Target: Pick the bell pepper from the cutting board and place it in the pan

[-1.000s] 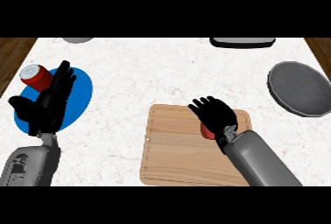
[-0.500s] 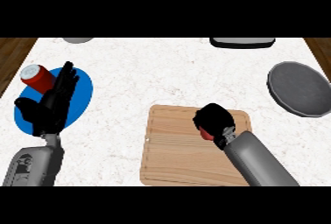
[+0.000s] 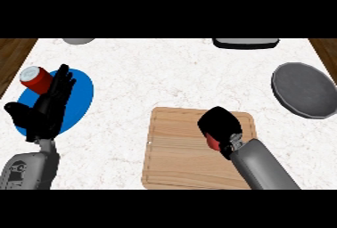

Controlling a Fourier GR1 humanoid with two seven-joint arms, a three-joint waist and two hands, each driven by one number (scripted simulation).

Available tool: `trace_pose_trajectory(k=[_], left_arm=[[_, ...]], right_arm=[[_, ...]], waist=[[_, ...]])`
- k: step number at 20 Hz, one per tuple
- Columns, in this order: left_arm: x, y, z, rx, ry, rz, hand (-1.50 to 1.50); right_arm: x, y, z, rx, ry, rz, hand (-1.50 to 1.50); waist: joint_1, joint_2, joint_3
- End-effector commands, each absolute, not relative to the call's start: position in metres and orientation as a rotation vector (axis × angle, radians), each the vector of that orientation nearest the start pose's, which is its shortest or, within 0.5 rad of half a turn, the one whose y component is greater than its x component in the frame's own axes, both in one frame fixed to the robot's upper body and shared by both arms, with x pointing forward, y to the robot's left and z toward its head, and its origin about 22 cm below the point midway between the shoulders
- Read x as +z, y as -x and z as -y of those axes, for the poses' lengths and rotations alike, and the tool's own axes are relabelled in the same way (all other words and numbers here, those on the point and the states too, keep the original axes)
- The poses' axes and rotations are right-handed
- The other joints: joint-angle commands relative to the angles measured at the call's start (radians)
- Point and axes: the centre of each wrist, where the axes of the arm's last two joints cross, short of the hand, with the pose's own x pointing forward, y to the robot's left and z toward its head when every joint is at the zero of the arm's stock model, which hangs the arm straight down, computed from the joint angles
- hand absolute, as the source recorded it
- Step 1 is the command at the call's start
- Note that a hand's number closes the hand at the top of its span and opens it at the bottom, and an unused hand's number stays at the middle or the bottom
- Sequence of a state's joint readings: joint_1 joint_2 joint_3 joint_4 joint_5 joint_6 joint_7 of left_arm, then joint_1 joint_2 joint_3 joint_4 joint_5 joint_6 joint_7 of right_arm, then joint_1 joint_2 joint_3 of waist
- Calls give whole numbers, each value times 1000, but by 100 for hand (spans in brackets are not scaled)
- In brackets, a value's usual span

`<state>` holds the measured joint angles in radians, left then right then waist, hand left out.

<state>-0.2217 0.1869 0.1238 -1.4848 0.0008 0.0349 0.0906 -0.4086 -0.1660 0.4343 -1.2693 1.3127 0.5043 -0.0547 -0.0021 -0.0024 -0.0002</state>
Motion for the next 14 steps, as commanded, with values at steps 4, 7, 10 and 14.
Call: trace_pose_trajectory(k=[4, 7, 10, 14], left_arm=[[45, -287, -286, -1, -242, 1588, 0], [38, -282, -287, -7, -236, 1578, 0], [41, -288, -269, -12, -235, 1587, 0], [55, -291, -278, -25, -230, 1611, 0]], right_arm=[[12, -242, 160, 1499, 576, 1138, 150], [58, -237, 177, 1362, 788, 1388, 150], [88, -212, 183, 1242, 843, 1523, 150], [116, -187, 201, 1053, 876, 1604, 150]], waist=[[-62, -15, 0], [-47, -13, 0], [-49, -11, 0], [-23, -4, 0]])
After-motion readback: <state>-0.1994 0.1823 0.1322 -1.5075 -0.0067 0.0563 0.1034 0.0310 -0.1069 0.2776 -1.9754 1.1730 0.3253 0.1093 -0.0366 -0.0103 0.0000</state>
